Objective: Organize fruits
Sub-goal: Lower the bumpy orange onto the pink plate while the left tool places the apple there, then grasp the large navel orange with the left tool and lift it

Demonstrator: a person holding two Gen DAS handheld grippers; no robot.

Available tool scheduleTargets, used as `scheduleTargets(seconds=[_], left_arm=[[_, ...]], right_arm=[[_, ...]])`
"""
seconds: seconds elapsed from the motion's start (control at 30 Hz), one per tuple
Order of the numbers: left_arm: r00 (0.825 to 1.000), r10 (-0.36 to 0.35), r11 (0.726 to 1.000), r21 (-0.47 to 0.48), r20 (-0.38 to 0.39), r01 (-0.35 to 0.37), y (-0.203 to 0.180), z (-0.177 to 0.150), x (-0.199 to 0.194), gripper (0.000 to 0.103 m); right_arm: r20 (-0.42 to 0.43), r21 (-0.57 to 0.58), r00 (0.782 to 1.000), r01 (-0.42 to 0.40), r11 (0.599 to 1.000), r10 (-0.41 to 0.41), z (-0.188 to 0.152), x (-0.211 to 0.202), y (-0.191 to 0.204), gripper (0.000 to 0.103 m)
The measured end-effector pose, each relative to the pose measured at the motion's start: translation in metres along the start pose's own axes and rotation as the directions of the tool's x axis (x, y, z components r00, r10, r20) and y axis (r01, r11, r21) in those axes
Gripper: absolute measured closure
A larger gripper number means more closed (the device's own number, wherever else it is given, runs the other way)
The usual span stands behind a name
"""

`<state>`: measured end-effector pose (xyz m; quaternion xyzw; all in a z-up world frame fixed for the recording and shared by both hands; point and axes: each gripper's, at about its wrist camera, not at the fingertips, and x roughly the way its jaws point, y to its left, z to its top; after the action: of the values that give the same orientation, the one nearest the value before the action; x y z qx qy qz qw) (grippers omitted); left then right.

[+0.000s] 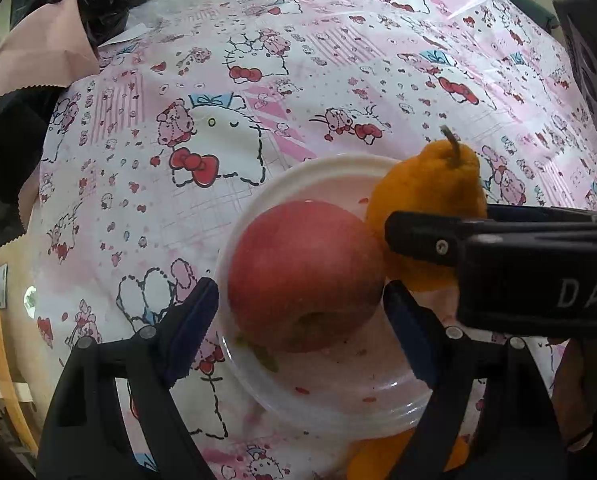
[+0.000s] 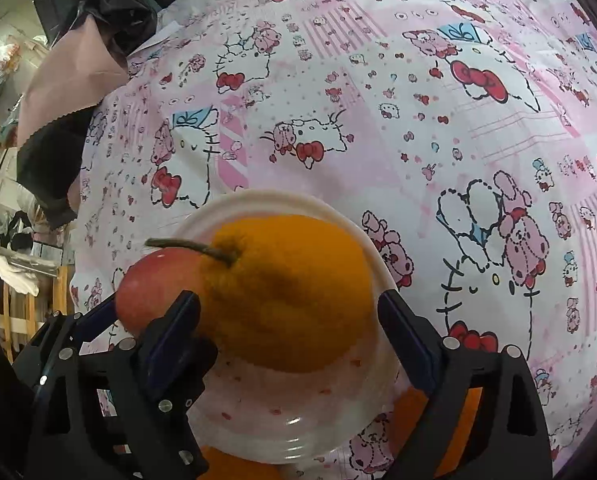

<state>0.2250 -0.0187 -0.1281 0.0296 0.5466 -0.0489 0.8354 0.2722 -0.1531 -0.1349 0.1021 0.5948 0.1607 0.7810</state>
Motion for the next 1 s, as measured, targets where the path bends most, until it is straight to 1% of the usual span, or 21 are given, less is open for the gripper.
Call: scheduleTargets(seconds=[0.13, 0.23, 0.47, 0.57, 0.83, 1.0], left_arm=[[1.0, -0.01, 1.0, -0.026, 0.013, 0.01, 0.003, -0.001, -0.01, 0.021], [0.999, -0.01, 1.0, -0.026, 0.031, 0.01, 0.001, -0.003, -0.021, 0.021], [0.995, -0.018, 0.998, -0.051, 0.093, 0.023, 0.003, -0.007, -0.058, 0.021], [0.992, -0.017, 0.997, -0.067, 0.123, 0.025, 0.005, -0.011, -0.076, 0.021], [0.987, -0.025, 0.993, -0.11, 0.158, 0.043, 0.011, -0.034, -0.118, 0.021], [0.989, -0.027, 0.986, -0.158, 0.147, 0.05, 0.018, -0.054, -0.133, 0.021]], right_arm=[[0.011, 0.016, 1.0, 0.0, 1.0, 0.0, -0.003, -0.01, -0.002, 0.01], [0.032, 0.022, 0.999, -0.006, 1.0, 0.006, -0.006, -0.024, -0.003, 0.01], [0.087, 0.017, 0.996, -0.025, 1.0, 0.023, -0.016, -0.062, -0.001, 0.01], [0.105, 0.021, 0.994, -0.035, 0.999, 0.032, -0.026, -0.078, -0.003, 0.01], [0.14, 0.06, 0.989, -0.066, 0.996, 0.057, -0.062, -0.119, -0.019, 0.01], [0.153, 0.101, 0.986, -0.083, 0.991, 0.067, -0.089, -0.139, -0.033, 0.01]])
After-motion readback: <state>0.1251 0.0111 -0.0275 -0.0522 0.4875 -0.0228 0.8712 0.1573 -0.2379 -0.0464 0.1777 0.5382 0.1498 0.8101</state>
